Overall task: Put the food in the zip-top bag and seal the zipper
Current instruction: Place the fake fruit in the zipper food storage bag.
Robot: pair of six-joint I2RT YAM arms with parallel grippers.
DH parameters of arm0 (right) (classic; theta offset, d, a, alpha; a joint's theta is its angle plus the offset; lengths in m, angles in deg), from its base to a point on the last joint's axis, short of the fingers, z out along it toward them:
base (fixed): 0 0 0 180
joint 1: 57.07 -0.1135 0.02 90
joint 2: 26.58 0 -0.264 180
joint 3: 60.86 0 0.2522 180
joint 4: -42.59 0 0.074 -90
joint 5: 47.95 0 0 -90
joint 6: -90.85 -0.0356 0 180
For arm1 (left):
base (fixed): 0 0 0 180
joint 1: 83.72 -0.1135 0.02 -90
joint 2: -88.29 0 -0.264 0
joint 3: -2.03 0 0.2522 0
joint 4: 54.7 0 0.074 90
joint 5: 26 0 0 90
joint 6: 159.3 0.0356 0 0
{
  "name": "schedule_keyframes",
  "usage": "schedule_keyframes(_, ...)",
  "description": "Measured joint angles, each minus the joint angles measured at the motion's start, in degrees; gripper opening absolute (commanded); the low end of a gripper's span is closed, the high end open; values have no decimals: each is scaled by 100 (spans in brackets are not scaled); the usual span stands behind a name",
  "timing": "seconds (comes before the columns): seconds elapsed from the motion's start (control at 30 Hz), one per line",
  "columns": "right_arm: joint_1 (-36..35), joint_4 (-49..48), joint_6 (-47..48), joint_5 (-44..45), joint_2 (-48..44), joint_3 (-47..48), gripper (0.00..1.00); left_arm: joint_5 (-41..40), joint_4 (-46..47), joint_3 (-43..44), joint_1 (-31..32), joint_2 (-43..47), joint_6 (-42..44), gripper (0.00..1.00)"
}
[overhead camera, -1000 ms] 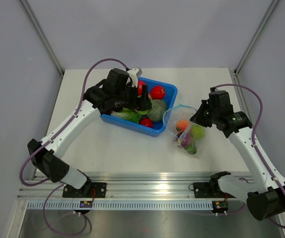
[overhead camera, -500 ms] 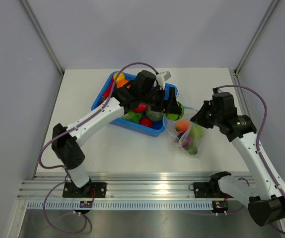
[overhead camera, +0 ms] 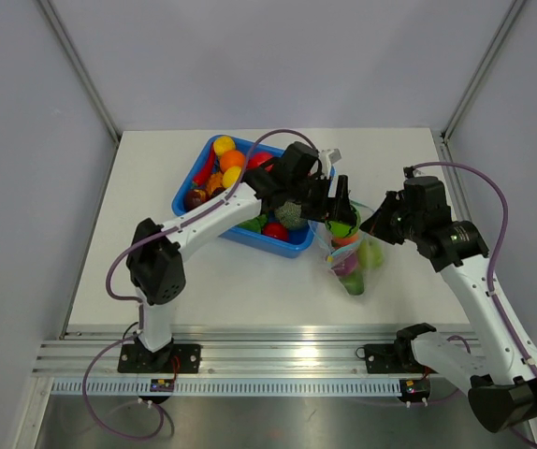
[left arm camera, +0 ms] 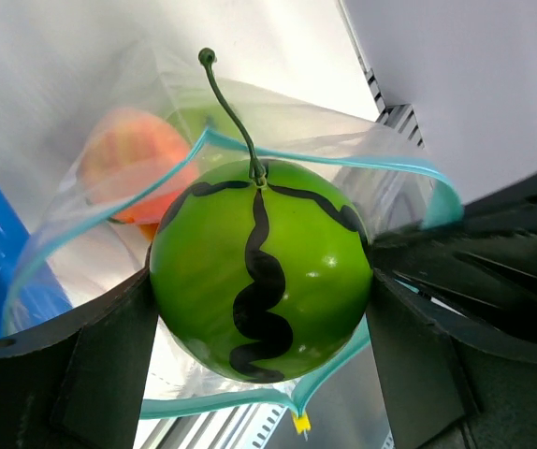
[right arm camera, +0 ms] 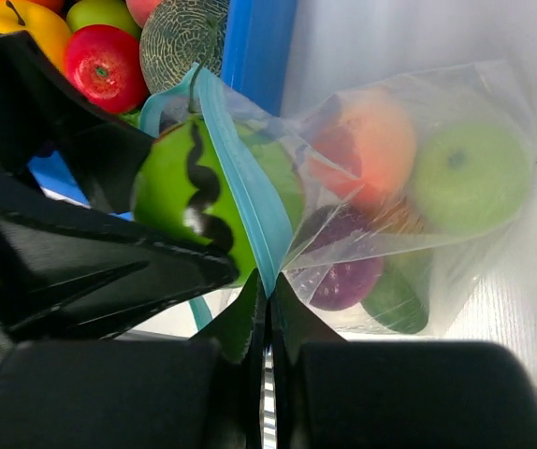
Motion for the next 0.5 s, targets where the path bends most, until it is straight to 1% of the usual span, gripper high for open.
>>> schedule_keyframes(0.07,0,0,-7,0,-2,9,4,2,-17,37,31,-118,-7,96)
schedule_keyframes(0.1,0,0,-9,0,-2,11,4,2,-42,72,44,-181,-7,99)
schedule_keyframes(0.23,0,37,-13,4,-9,31,5,4,-146,136,70,-315,11,99)
schedule_keyframes(0.5,0,92,-13,7,-52,33,4,2,-507,157,79,-186,304,99)
